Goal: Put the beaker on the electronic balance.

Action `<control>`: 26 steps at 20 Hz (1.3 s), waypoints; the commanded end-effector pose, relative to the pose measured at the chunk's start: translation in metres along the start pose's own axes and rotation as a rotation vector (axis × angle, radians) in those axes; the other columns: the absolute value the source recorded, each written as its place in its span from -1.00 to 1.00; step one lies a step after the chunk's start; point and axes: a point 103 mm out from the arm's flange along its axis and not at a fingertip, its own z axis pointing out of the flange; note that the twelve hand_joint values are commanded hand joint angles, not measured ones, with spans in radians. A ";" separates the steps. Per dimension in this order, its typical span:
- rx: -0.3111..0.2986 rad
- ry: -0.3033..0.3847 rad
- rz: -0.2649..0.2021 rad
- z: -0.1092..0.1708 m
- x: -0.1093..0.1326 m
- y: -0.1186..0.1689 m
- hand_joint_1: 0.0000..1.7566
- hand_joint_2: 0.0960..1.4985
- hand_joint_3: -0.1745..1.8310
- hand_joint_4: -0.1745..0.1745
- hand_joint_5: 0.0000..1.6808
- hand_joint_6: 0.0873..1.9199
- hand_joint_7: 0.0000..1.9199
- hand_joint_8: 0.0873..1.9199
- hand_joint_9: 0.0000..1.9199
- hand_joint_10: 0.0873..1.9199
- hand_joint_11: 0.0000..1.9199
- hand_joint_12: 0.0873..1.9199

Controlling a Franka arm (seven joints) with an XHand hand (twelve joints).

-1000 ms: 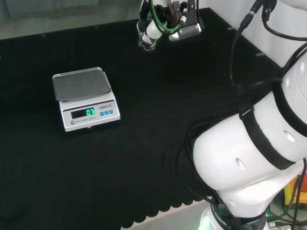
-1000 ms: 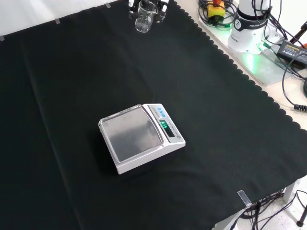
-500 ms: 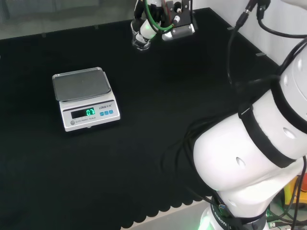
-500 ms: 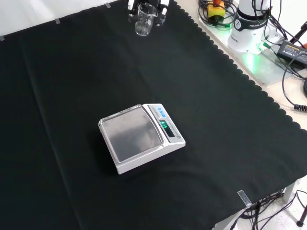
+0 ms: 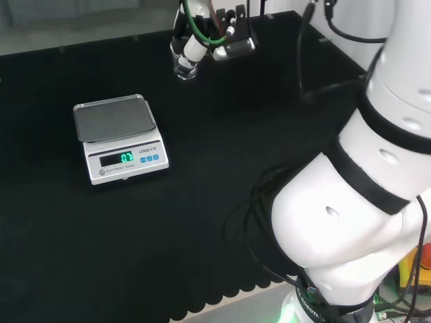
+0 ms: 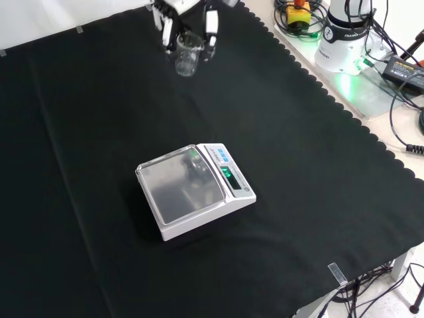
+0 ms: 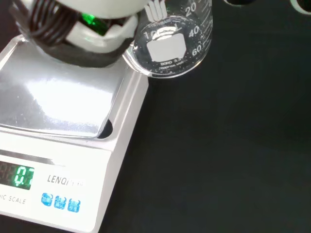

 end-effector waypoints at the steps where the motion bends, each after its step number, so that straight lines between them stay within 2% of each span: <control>1: 0.051 0.017 -0.209 0.026 0.007 0.102 0.29 -0.25 -0.15 1.00 0.60 -0.50 0.81 -0.75 1.00 -0.82 0.40 -0.20; 7: 0.046 0.042 -0.241 0.023 0.030 0.134 0.29 -0.25 -0.15 1.00 0.60 -0.50 0.81 -0.75 1.00 -0.82 0.40 -0.20; 15: 0.093 0.044 -0.307 0.040 0.081 0.164 0.29 -0.26 -0.15 1.00 0.60 -0.50 0.82 -0.75 1.00 -0.81 0.40 -0.20; 20: 0.117 0.022 -0.347 0.045 0.105 0.169 0.29 -0.26 -0.15 1.00 0.60 -0.50 0.82 -0.76 1.00 -0.81 0.40 -0.20; 26: 0.130 0.027 -0.365 0.054 0.112 0.168 0.29 -0.26 -0.14 1.00 0.60 -0.50 0.82 -0.76 1.00 -0.81 0.40 -0.20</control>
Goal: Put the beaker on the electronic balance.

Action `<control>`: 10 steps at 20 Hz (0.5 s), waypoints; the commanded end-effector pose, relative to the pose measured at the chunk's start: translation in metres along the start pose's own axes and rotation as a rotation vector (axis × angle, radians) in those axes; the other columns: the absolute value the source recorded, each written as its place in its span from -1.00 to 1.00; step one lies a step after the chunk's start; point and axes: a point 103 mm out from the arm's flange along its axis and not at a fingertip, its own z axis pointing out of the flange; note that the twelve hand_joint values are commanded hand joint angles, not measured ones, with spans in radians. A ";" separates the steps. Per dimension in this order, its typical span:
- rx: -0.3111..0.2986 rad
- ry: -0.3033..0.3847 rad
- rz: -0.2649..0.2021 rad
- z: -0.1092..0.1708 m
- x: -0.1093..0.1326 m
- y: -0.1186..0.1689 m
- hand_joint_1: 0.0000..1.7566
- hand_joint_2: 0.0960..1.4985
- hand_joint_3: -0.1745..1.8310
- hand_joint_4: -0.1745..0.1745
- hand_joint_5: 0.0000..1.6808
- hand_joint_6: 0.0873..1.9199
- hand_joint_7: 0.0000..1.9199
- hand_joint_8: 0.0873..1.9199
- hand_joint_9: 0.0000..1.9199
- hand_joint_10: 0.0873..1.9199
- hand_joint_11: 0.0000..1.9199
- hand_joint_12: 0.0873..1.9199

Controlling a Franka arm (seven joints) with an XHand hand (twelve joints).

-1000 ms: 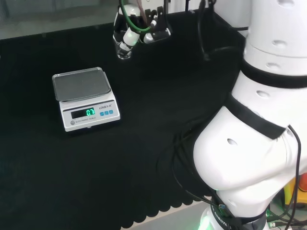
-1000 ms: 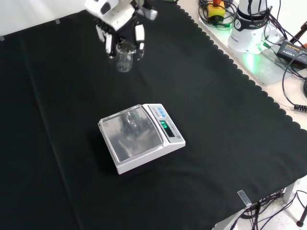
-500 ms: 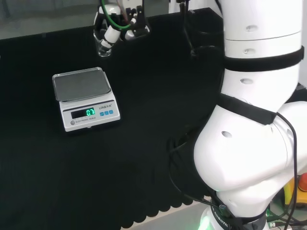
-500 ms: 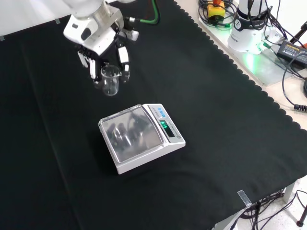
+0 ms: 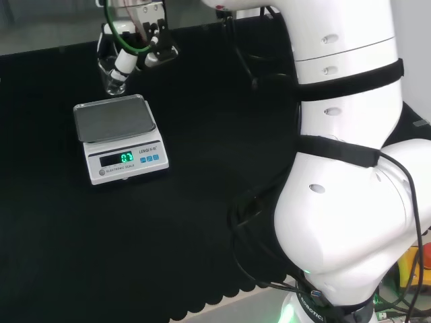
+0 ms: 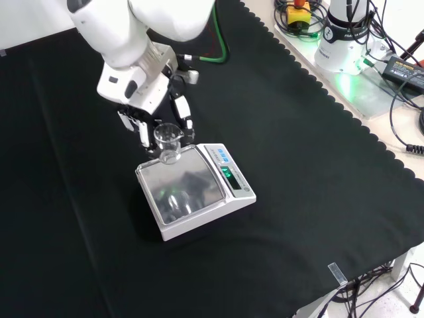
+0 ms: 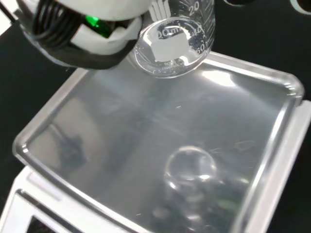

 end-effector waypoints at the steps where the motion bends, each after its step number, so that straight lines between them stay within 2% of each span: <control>1: 0.028 0.006 -0.025 0.014 0.008 0.002 0.29 -0.26 -0.14 1.00 0.60 -0.50 0.82 -0.76 1.00 -0.81 0.40 -0.20; 10: 0.068 0.025 -0.054 0.045 0.008 0.016 0.29 -0.26 -0.14 1.00 0.60 -0.50 0.82 -0.76 1.00 -0.81 0.39 -0.20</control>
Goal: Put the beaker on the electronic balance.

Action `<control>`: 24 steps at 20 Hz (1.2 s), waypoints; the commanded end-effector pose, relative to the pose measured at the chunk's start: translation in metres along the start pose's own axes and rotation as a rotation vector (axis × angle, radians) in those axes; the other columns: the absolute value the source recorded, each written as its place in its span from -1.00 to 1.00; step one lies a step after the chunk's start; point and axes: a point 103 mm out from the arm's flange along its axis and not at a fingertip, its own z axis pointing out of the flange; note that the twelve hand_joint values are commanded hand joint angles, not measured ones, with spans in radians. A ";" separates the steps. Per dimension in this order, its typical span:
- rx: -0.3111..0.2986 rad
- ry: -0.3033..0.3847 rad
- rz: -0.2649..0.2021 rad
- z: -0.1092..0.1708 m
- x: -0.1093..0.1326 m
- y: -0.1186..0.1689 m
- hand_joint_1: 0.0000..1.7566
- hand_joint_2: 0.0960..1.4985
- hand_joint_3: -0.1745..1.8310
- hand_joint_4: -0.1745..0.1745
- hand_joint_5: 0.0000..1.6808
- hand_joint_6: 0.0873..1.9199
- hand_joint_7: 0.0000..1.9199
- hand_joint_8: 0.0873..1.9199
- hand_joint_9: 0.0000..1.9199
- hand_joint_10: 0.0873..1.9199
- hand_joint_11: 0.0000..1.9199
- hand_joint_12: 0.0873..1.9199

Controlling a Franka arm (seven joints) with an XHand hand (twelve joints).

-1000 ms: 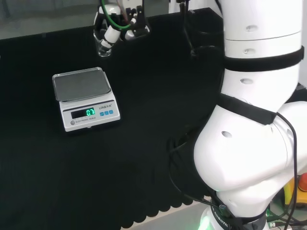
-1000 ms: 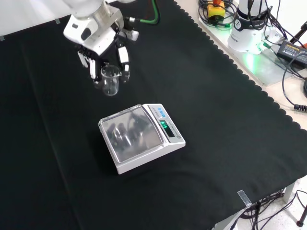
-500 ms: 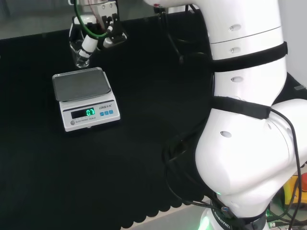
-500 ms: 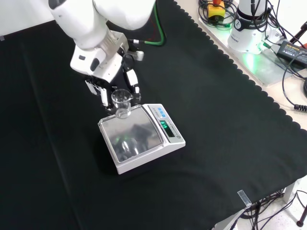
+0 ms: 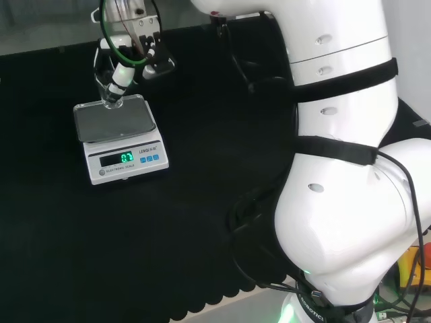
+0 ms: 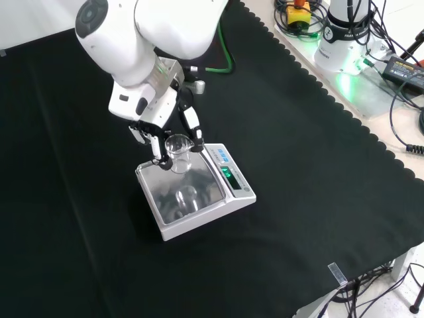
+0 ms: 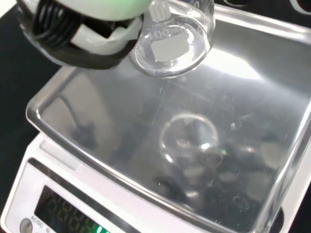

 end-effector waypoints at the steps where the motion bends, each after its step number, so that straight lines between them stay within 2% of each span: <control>1: 0.026 0.012 -0.029 0.017 0.000 0.012 0.29 -0.26 -0.14 1.00 0.60 -0.49 0.82 -0.76 1.00 -0.81 0.39 -0.20; 12: 0.040 0.020 -0.043 0.023 -0.003 0.021 0.29 -0.26 -0.14 1.00 0.60 -0.49 0.82 -0.77 1.00 -0.81 0.39 -0.20; 24: 0.066 0.024 -0.023 0.039 -0.014 0.026 0.29 -0.26 -0.14 1.00 0.60 -0.49 0.82 -0.77 1.00 -0.81 0.39 -0.19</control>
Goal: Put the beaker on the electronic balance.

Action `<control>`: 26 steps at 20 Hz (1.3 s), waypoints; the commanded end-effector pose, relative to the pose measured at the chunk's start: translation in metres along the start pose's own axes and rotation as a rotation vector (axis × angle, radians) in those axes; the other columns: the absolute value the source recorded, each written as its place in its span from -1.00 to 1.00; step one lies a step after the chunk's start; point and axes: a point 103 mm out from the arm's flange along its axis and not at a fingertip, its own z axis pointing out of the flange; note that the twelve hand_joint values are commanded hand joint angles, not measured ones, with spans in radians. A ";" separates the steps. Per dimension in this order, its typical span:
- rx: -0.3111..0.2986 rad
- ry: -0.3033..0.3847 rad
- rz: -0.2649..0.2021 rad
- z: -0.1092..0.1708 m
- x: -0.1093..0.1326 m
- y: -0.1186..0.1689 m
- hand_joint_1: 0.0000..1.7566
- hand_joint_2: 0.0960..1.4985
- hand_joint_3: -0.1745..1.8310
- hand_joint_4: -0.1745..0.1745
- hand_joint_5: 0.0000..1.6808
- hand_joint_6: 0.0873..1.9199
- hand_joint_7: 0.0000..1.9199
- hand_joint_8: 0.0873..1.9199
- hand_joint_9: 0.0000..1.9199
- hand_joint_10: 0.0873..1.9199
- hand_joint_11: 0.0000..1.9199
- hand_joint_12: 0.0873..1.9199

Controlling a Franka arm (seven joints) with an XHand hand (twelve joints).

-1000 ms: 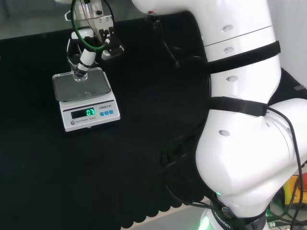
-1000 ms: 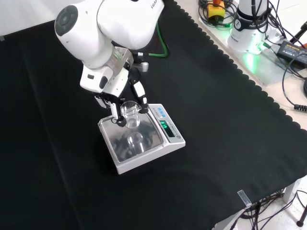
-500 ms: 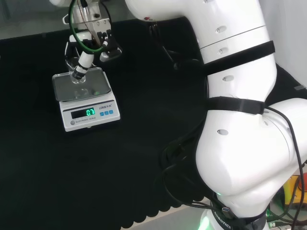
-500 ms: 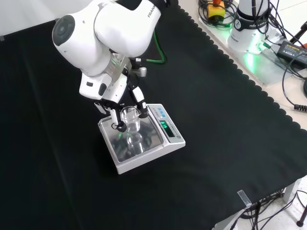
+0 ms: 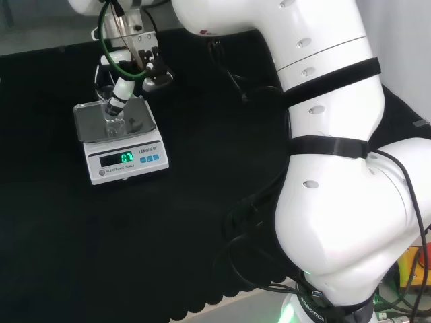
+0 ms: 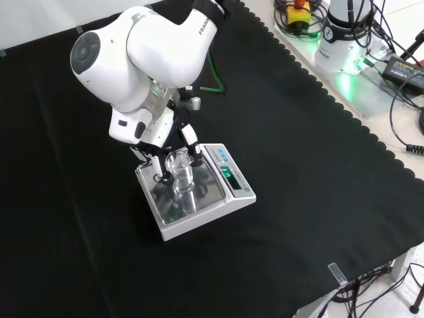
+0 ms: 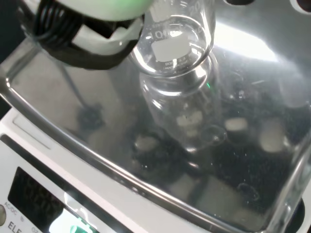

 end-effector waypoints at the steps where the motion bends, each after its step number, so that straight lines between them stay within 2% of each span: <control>1: 0.009 0.001 0.011 0.005 -0.004 0.002 0.29 -0.26 -0.14 1.00 0.60 -0.49 0.83 -0.77 1.00 -0.81 0.39 -0.19; 12: 0.017 0.003 0.020 0.008 -0.007 0.006 0.29 -0.26 -0.14 1.00 0.60 -0.49 0.83 -0.78 1.00 -0.81 0.39 -0.19; 15: 0.008 0.027 0.021 0.006 -0.009 0.004 0.29 -0.27 -0.13 1.00 0.60 -0.49 0.83 -0.78 1.00 -0.80 0.38 -0.19; 16: 0.008 0.038 0.019 0.004 -0.009 0.001 0.20 -0.27 -0.16 0.55 0.60 -0.48 0.82 -0.77 1.00 -0.79 0.36 -0.17; 17: 0.007 0.045 0.017 0.001 -0.010 -0.001 0.10 -0.27 -0.21 0.00 0.56 -0.43 0.78 -0.72 0.97 -0.80 0.33 -0.14; 18: 0.006 0.048 0.015 -0.002 -0.011 -0.004 0.01 -0.28 -0.27 -0.40 0.47 -0.33 0.71 -0.66 0.92 -0.83 0.28 -0.09; 19: 0.007 0.050 0.014 -0.006 -0.012 -0.007 -0.09 -0.30 -0.34 -0.52 0.25 -0.18 0.57 -0.59 0.81 -0.88 0.20 -0.02; 20: 0.006 0.051 0.013 -0.009 -0.012 -0.010 -0.17 -0.30 -0.39 -0.54 0.05 -0.08 0.43 -0.49 0.69 -0.92 0.12 0.05; 21: 0.005 0.051 0.012 -0.011 -0.013 -0.012 -0.23 -0.31 -0.44 -0.51 -0.13 -0.05 0.30 -0.42 0.58 -0.96 0.02 0.13; 23: 0.007 0.055 0.010 -0.015 -0.014 -0.015 -0.31 -0.31 -0.51 -0.49 -0.37 -0.15 0.07 -0.29 0.41 -1.00 -0.15 0.26; 26: 0.026 0.055 0.006 -0.016 -0.015 -0.017 -0.38 -0.30 -0.59 -0.48 -0.59 -0.42 -0.19 -0.17 0.24 -1.00 -0.29 0.33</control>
